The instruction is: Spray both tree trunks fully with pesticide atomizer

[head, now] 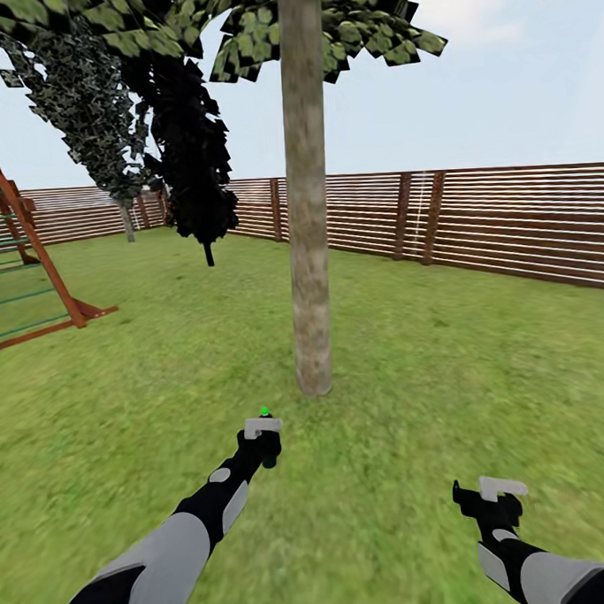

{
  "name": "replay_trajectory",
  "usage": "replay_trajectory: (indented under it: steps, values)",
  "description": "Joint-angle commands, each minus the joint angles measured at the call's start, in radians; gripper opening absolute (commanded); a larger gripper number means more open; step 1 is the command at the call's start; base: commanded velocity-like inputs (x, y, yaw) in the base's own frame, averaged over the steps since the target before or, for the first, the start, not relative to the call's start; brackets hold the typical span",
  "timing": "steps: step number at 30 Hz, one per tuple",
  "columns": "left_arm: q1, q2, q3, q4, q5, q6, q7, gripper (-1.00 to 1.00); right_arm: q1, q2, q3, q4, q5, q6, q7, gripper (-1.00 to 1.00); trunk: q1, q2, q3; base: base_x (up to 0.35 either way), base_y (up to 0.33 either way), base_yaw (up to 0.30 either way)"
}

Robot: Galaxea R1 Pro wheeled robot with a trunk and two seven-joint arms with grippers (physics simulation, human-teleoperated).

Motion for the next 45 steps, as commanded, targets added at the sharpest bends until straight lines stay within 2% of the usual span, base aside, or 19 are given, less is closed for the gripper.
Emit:
replay_trajectory:
  steps: [1, 11, 38, 45]
  values:
    - [0.0, 0.0, 0.0, 0.0, 0.0, 0.0, 0.0, -1.0, 0.0, 0.0, 0.0, 0.0, 0.0, 0.0, 0.0, 1.0, 0.0, 0.0, 0.0, 0.343, -0.119, 0.0]
    - [0.0, 0.0, 0.001, 0.001, 0.0, 0.0, 0.001, -1.0, 0.0, 0.0, 0.0, 0.0, 0.0, 0.0, 0.001, 1.0, 0.0, 0.0, 0.0, 0.344, -0.103, 0.0]
    - [0.0, 0.0, 0.002, 0.001, 0.0, -0.001, 0.0, -1.0, 0.0, 0.0, 0.0, 0.0, 0.0, 0.0, 0.001, 1.0, 0.0, 0.0, 0.0, 0.349, -0.002, 0.0]
    - [0.0, 0.0, -0.006, -0.019, 0.0, 0.009, 0.003, -1.0, 0.004, 0.0, 0.001, 0.0, 0.001, 0.002, 0.003, 1.0, 0.0, 0.0, 0.0, 0.085, 0.0, 0.0]
